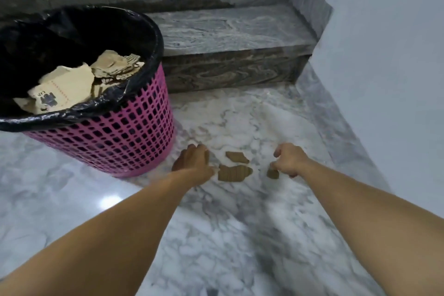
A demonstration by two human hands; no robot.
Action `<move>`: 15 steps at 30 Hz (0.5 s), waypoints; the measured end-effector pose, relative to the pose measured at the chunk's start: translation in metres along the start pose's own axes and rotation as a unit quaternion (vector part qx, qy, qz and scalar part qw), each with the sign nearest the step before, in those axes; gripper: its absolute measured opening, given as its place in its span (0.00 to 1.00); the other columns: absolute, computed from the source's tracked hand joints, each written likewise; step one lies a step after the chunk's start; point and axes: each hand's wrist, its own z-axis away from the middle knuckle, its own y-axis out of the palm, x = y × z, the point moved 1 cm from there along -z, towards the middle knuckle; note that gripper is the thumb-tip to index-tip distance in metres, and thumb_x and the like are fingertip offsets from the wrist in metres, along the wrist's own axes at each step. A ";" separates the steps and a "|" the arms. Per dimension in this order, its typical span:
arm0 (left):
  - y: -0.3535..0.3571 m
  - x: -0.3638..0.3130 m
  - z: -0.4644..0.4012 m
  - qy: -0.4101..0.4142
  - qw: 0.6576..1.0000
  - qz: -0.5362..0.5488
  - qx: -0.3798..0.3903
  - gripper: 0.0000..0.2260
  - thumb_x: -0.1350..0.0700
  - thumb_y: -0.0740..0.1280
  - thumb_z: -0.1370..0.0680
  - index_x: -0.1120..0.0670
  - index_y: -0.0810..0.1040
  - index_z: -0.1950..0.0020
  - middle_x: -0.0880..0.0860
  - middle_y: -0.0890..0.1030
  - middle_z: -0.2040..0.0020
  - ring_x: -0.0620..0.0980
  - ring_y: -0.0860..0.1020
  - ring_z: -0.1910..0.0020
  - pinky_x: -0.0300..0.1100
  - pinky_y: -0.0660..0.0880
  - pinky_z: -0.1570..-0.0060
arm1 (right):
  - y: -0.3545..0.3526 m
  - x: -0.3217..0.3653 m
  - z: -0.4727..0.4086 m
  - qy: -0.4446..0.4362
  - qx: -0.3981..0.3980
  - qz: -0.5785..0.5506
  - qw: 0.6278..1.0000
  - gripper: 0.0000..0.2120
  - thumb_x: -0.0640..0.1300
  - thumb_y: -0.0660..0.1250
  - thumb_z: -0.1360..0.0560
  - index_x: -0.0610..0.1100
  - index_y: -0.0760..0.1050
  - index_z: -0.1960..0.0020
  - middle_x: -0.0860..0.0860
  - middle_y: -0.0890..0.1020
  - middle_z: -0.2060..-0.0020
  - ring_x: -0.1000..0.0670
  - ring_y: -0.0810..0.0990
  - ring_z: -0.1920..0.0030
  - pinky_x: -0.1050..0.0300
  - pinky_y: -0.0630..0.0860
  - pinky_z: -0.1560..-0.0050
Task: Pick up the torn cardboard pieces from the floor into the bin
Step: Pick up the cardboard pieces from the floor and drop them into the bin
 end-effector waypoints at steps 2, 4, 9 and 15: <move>0.019 0.005 -0.007 -0.027 0.999 0.019 0.003 0.30 0.47 0.72 0.28 0.55 0.66 0.30 0.57 0.67 0.33 0.58 0.67 0.33 0.50 0.71 0.38 | 0.018 -0.010 -0.006 -0.021 -0.024 0.036 0.999 0.17 0.42 0.68 0.27 0.39 0.76 0.40 0.40 0.78 0.43 0.40 0.79 0.45 0.48 0.79 0.45; 0.035 0.004 -0.016 -0.057 0.998 0.030 -0.007 0.33 0.44 0.73 0.29 0.56 0.65 0.30 0.58 0.66 0.33 0.58 0.66 0.33 0.51 0.71 0.39 | 0.033 -0.018 -0.017 -0.044 -0.046 0.068 0.996 0.16 0.42 0.68 0.27 0.41 0.75 0.40 0.41 0.76 0.42 0.39 0.78 0.45 0.49 0.78 0.46; 0.064 -0.006 -0.036 -0.093 0.993 0.052 -0.043 0.37 0.40 0.72 0.32 0.55 0.61 0.31 0.58 0.63 0.32 0.59 0.62 0.32 0.53 0.67 0.39 | 0.046 -0.022 -0.040 -0.050 -0.018 0.075 0.996 0.10 0.38 0.72 0.30 0.42 0.79 0.49 0.43 0.81 0.50 0.42 0.80 0.49 0.55 0.78 0.52; 0.087 -0.024 -0.044 -0.108 0.989 -0.017 -0.098 0.46 0.36 0.78 0.44 0.54 0.63 0.34 0.55 0.64 0.35 0.57 0.63 0.35 0.53 0.68 0.42 | 0.044 0.006 -0.066 -0.133 -0.017 -0.001 0.991 0.06 0.39 0.73 0.29 0.49 0.80 0.61 0.46 0.83 0.56 0.45 0.82 0.51 0.57 0.76 0.53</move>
